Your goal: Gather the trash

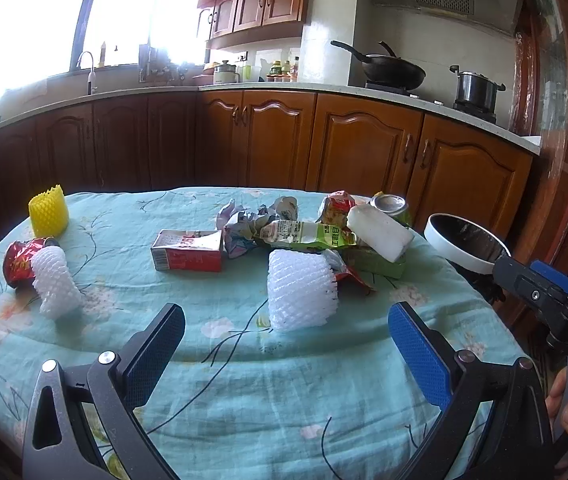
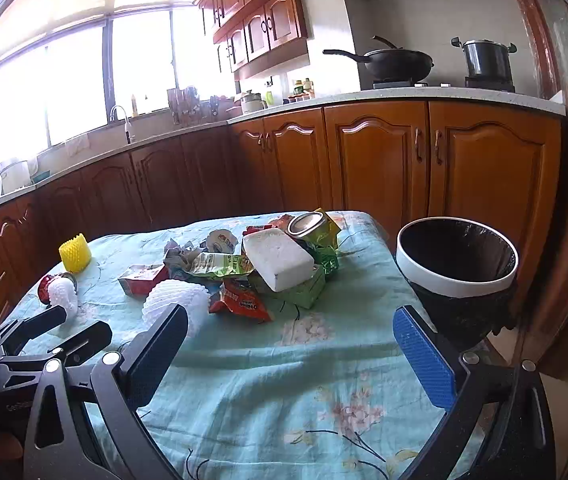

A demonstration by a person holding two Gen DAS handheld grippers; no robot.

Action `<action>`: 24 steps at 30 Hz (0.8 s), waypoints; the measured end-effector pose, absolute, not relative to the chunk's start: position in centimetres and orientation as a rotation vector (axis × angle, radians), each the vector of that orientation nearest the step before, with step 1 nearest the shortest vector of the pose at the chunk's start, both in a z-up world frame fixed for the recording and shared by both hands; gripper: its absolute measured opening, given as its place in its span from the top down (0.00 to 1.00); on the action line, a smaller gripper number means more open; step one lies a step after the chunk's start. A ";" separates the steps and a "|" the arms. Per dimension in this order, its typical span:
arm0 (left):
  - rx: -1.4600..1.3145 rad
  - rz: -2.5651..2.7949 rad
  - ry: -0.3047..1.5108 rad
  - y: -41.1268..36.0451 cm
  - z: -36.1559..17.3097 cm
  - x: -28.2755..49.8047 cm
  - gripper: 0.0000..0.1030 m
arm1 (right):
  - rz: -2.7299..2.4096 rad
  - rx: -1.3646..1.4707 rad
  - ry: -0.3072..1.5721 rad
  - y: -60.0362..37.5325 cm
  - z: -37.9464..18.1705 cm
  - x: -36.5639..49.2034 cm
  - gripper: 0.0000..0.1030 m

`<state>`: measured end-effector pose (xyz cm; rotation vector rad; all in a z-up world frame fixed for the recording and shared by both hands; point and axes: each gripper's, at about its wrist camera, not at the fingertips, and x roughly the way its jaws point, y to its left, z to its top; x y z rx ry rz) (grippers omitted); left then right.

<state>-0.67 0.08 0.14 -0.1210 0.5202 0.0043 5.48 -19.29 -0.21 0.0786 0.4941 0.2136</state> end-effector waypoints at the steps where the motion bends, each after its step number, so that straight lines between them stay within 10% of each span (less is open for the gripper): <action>1: -0.122 0.006 0.518 0.1 0.2 -0.7 0.01 | 0.213 0.080 0.489 -19.3 -0.1 5.4 0.00; 24: -0.109 0.022 0.476 0.2 0.8 -1.3 0.01 | 0.217 0.097 0.470 -19.5 0.2 5.2 0.00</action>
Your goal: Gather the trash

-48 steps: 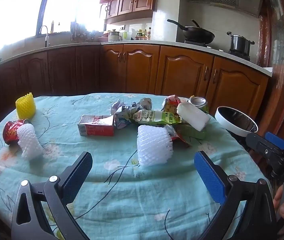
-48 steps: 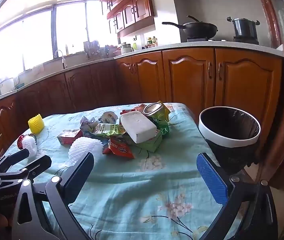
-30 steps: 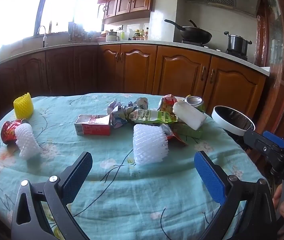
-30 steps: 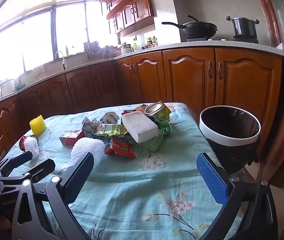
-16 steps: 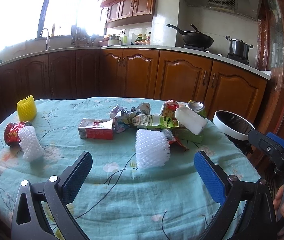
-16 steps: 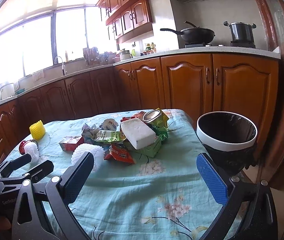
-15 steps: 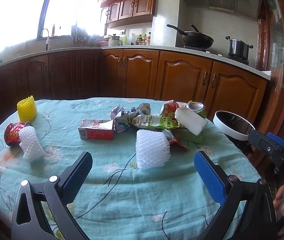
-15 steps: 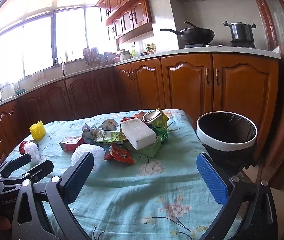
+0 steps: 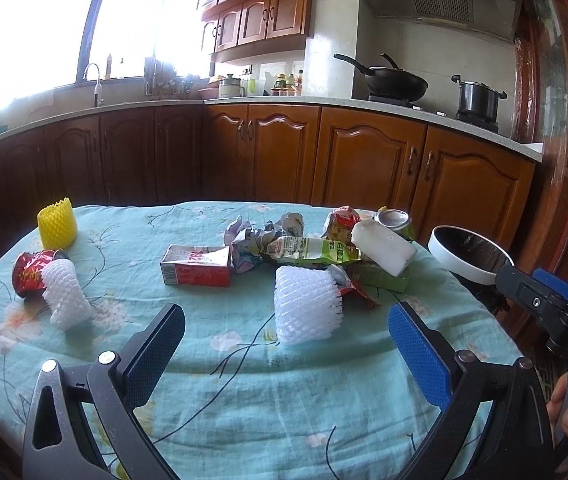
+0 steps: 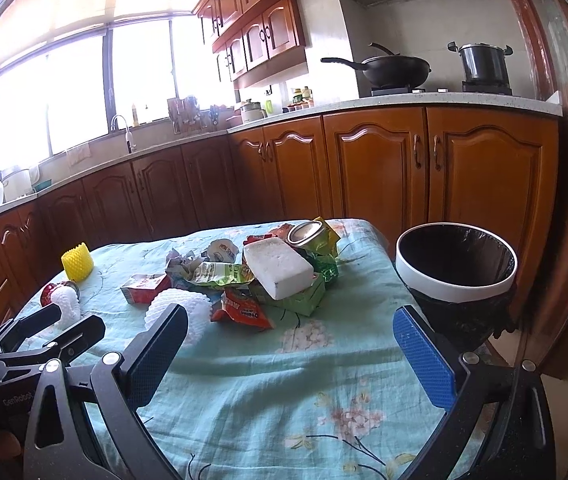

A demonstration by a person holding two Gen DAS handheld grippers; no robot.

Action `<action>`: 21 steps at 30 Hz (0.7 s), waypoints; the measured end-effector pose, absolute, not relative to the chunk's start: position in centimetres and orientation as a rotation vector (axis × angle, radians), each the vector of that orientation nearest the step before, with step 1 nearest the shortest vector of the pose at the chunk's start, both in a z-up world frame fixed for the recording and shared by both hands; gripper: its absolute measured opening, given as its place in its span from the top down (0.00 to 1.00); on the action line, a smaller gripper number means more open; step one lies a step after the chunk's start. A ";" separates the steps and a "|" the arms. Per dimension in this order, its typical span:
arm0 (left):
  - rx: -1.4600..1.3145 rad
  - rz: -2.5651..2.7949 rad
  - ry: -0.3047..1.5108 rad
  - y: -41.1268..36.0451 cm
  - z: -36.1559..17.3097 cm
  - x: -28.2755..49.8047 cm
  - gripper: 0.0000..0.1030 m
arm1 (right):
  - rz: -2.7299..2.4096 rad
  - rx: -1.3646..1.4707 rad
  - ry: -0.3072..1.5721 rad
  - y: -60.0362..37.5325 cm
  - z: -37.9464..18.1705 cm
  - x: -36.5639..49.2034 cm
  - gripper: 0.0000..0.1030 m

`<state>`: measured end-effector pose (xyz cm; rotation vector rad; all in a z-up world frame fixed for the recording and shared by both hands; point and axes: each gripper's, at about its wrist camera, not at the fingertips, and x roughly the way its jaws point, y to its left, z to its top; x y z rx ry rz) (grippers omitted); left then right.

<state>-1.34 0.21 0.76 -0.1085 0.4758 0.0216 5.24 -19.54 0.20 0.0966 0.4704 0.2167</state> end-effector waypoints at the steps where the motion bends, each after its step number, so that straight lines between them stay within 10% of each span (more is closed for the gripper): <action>1: -0.109 0.021 0.476 0.2 0.8 -1.3 0.01 | 0.216 0.097 0.472 -19.5 0.2 5.2 0.00; 21: -0.106 0.016 0.496 0.1 0.6 -0.1 0.01 | 0.232 0.107 0.486 -19.5 -0.2 5.9 0.00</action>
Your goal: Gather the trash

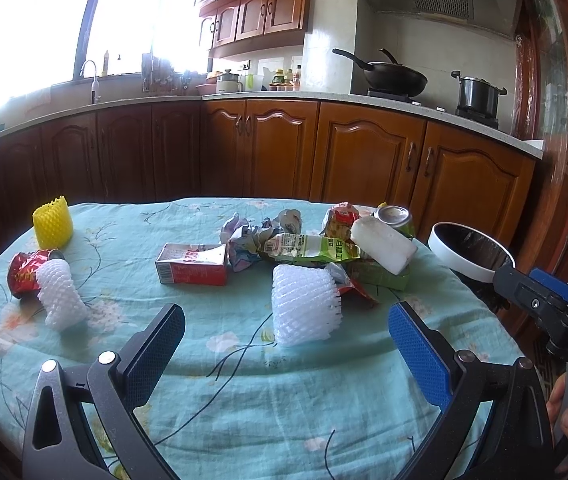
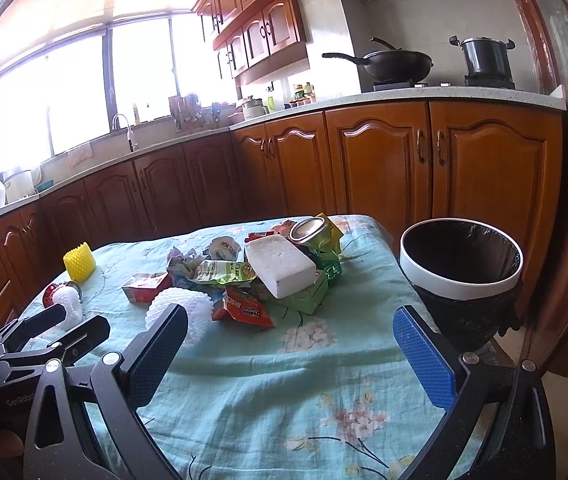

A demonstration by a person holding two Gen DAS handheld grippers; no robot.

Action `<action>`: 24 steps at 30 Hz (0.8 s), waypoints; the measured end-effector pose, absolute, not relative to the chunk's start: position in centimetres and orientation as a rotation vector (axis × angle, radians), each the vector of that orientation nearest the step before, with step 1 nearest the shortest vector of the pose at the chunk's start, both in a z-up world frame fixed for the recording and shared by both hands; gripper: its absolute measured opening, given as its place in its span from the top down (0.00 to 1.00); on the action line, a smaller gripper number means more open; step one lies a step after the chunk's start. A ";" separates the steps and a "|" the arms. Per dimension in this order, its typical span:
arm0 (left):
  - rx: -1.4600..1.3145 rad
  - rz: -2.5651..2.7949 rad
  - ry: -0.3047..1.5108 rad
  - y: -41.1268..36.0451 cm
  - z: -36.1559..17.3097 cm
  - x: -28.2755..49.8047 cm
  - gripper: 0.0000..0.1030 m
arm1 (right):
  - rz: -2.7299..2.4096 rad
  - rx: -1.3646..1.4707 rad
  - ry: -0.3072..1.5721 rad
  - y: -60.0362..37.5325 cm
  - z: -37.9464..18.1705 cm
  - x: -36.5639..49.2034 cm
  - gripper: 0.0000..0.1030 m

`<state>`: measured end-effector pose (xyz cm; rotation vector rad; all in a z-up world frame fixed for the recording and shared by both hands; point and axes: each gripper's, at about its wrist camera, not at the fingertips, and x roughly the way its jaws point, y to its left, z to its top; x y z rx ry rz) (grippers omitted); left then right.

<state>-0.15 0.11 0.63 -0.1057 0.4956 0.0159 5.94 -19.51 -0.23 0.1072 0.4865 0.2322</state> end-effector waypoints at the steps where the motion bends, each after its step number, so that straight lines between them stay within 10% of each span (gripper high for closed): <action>1: -0.107 0.015 0.500 0.1 0.6 0.0 0.01 | 0.235 0.106 0.489 -19.5 -0.3 6.1 0.00; 24: -0.181 -0.038 0.720 1.8 -0.7 9.4 0.15 | 0.374 0.067 0.681 -18.3 -2.5 16.7 0.15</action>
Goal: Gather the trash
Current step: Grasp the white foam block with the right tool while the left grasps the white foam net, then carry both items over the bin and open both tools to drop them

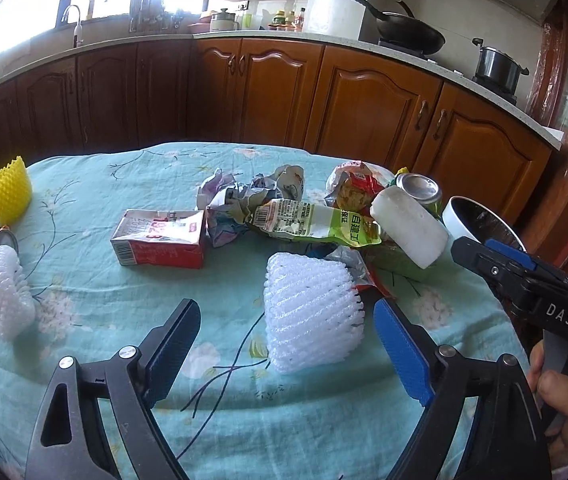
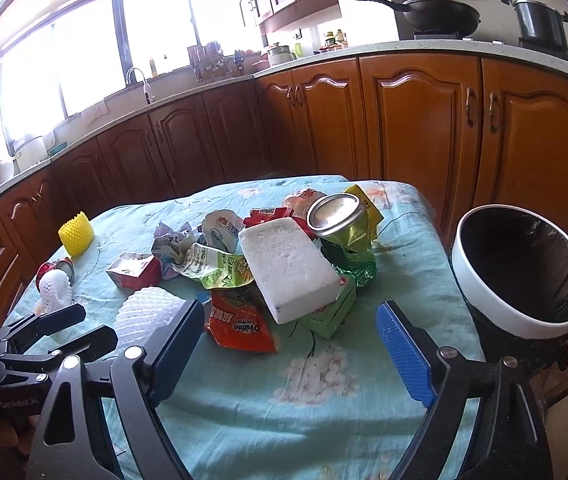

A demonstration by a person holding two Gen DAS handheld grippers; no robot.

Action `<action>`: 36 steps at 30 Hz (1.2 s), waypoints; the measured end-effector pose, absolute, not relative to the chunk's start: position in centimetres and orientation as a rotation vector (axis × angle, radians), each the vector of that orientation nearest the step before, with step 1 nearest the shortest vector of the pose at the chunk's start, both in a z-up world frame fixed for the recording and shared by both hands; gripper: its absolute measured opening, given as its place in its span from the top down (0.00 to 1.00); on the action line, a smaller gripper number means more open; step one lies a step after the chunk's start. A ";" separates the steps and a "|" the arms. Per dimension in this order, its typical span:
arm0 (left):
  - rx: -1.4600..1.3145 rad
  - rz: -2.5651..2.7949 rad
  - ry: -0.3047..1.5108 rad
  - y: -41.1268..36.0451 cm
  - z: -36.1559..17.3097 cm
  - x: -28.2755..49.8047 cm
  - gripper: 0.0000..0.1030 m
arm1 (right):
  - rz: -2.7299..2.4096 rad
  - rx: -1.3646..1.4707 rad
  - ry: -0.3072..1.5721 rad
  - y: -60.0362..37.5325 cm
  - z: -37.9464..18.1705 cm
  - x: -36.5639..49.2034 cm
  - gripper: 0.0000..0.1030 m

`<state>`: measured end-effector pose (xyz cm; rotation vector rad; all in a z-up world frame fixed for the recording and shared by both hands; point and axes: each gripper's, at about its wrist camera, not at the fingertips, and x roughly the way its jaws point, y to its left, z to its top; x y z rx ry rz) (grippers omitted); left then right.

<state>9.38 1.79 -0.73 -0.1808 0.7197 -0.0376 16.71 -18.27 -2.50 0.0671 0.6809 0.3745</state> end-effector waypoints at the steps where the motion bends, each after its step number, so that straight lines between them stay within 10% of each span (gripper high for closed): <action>1: -0.178 -0.042 0.724 1.7 -0.9 9.8 0.16 | 0.377 0.058 0.689 -18.1 -2.6 17.3 0.16; 7: -0.164 -0.060 0.770 1.5 -2.3 12.0 0.26 | 0.410 0.017 0.735 -17.1 -3.8 20.2 0.18; 12: -0.166 -0.092 0.801 1.4 -3.3 12.9 0.50 | 0.433 0.022 0.784 -17.0 -5.0 21.8 0.42; 18: -0.168 -0.127 0.787 1.1 -3.3 12.7 0.76 | 0.451 0.055 0.779 -17.7 -5.0 20.9 0.47; 36: -0.105 -0.342 0.758 -5.6 -0.6 11.5 0.80 | 0.319 0.176 0.747 -25.5 -4.0 15.9 0.47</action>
